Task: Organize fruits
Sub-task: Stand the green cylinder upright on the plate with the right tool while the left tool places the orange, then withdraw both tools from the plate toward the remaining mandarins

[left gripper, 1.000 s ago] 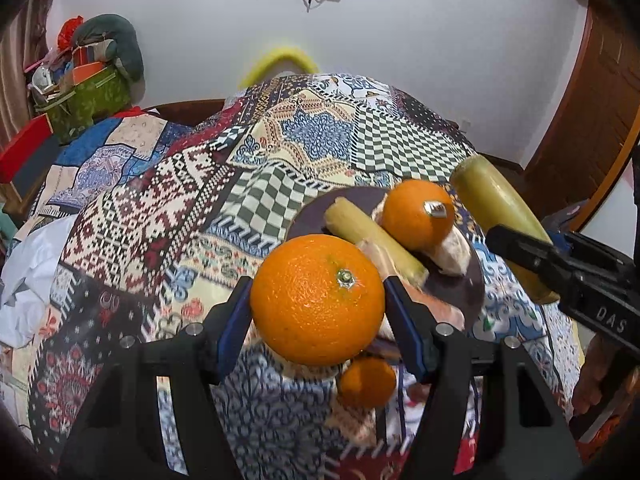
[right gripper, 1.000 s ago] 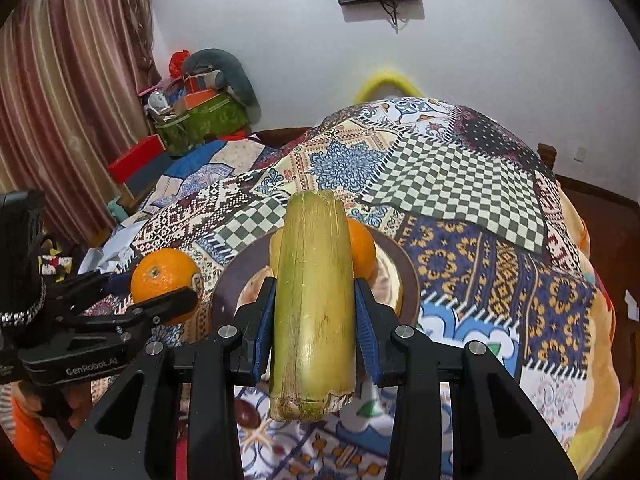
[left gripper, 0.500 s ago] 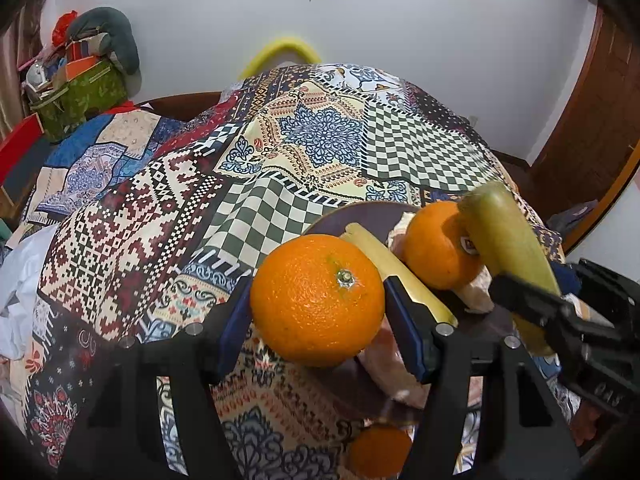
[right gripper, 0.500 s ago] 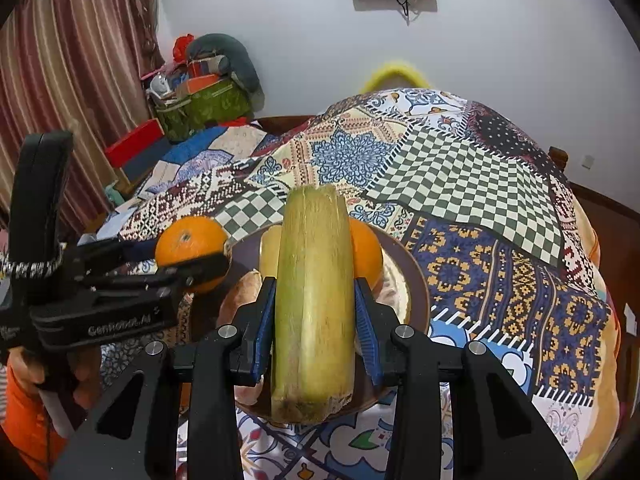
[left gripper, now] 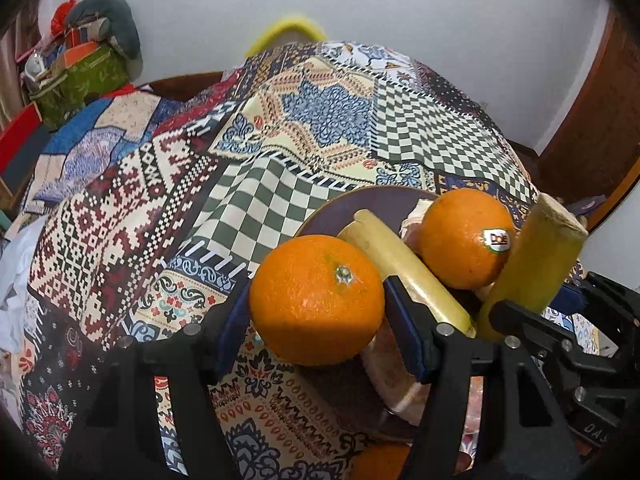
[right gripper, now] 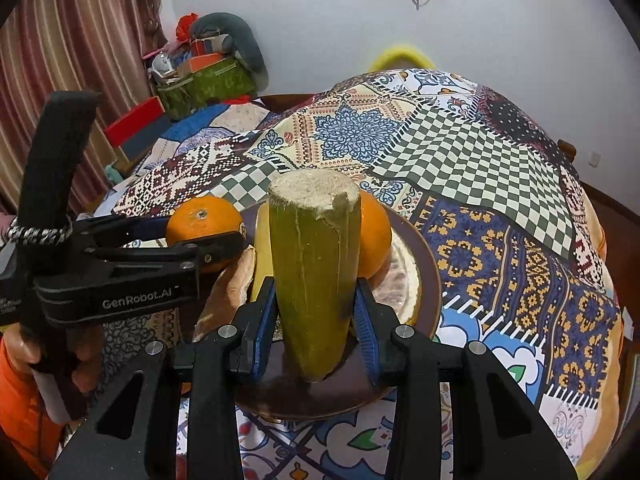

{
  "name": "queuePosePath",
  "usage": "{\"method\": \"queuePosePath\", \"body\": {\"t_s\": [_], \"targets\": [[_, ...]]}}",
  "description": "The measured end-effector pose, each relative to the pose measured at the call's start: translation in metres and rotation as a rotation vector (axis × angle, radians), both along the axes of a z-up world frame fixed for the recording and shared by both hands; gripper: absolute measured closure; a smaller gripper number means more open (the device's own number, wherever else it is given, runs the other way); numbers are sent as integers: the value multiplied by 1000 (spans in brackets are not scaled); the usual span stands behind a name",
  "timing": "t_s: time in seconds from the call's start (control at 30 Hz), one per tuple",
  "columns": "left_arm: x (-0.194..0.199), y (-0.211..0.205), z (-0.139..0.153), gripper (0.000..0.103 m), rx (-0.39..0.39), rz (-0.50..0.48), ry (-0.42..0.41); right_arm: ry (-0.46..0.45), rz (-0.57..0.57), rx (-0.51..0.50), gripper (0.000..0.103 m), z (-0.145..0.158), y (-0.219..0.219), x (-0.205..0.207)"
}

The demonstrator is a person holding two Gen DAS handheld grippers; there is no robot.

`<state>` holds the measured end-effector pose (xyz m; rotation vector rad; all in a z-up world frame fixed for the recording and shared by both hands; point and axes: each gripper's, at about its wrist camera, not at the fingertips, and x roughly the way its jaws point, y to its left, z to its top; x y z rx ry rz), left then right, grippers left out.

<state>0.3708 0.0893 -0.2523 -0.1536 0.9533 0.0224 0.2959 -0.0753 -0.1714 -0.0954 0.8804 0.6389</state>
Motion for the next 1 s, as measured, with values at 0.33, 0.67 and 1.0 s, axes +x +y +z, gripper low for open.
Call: {"method": "queuePosePath", "body": {"t_s": [0.33,0.67,1.0], "targets": [[-19,-1,23,38,2,-13,-45,-6,-32,4,53,7,-11,-4],[-64,-10,62,37,19,-28,-108,-53,-57,20,53,37,-27,-31],[-120,-23,109,34,43,-42,-197,-111,-78,49,51,68,-44,-70]]}}
